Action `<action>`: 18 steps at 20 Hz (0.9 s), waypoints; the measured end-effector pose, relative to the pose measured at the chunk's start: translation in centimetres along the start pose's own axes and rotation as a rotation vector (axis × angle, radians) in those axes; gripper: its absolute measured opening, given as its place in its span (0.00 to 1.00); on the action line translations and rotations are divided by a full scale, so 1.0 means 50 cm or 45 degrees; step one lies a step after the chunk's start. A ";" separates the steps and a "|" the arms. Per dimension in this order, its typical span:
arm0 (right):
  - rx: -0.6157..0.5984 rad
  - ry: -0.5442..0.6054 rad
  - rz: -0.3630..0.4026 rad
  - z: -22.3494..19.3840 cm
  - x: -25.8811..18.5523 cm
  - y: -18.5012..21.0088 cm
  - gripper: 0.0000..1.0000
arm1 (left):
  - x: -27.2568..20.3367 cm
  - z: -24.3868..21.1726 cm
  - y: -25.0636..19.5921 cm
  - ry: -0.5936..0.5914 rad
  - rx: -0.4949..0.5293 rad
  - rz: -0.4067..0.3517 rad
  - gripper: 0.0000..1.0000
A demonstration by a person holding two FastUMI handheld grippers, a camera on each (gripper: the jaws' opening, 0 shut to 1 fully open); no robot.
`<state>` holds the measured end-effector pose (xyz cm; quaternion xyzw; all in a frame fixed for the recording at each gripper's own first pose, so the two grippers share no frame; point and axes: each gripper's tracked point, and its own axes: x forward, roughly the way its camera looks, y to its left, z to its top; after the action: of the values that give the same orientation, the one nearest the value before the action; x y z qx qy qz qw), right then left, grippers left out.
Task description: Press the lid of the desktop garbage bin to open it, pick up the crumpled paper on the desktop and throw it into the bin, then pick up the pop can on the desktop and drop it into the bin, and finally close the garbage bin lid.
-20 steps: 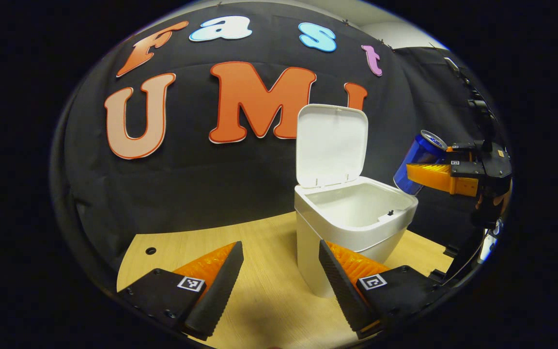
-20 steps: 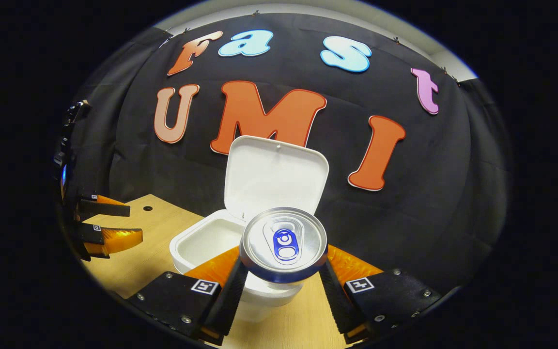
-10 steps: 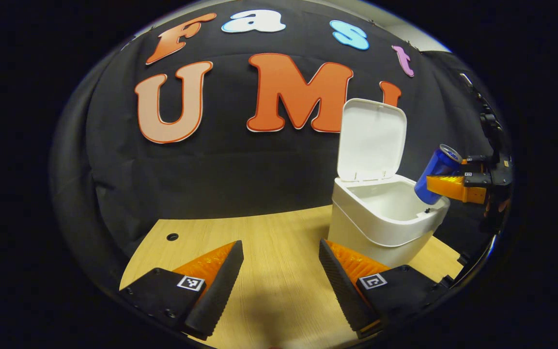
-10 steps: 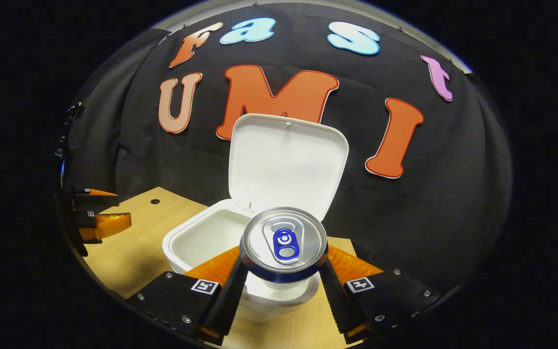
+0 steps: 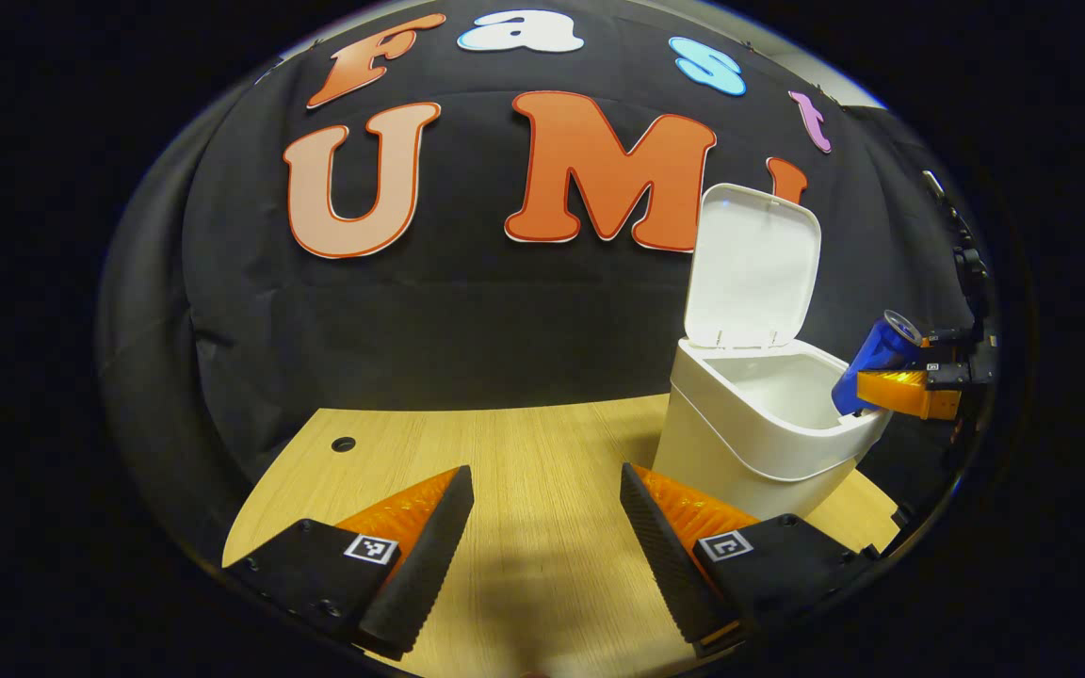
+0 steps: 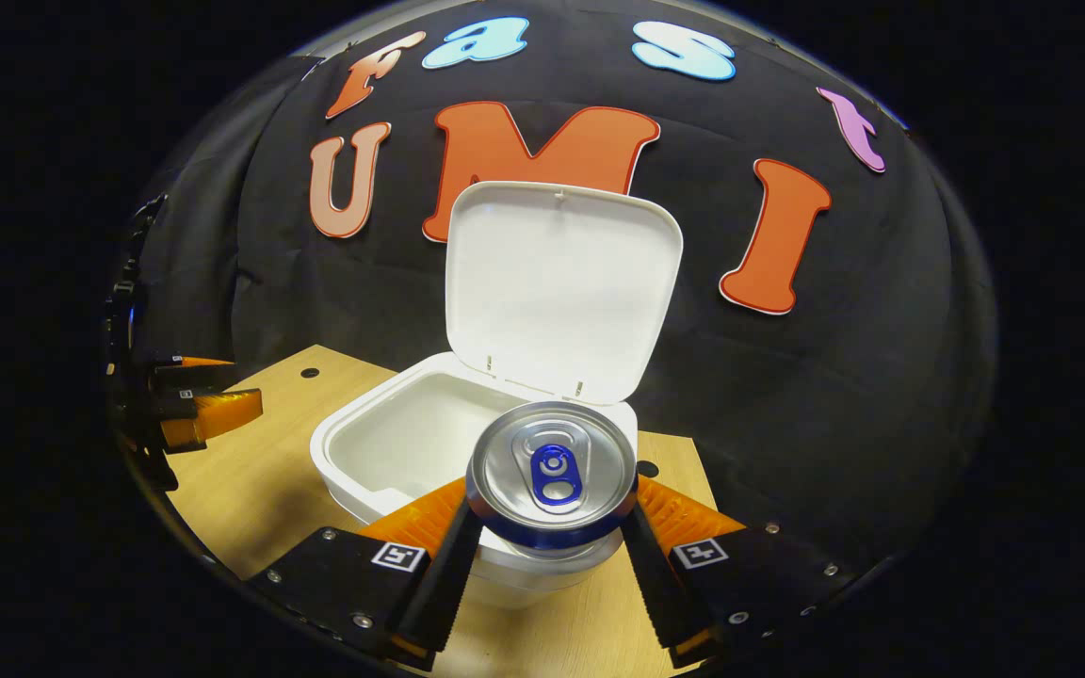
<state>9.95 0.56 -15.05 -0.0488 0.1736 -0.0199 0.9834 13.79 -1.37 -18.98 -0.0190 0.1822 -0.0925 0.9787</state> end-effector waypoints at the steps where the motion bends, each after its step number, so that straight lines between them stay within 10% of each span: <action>1: 0.001 0.006 -0.002 -0.001 0.000 0.000 0.75 | 0.001 -0.001 -0.001 0.003 -0.003 -0.003 1.00; 18: -0.044 -0.072 -0.011 0.091 0.023 -0.007 0.85 | 0.001 -0.005 0.049 -0.009 -0.041 0.062 1.00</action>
<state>12.57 0.56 -11.15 -0.0670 0.1457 -0.0196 0.9869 14.17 1.02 -19.43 -0.0307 0.1806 -0.0655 0.9809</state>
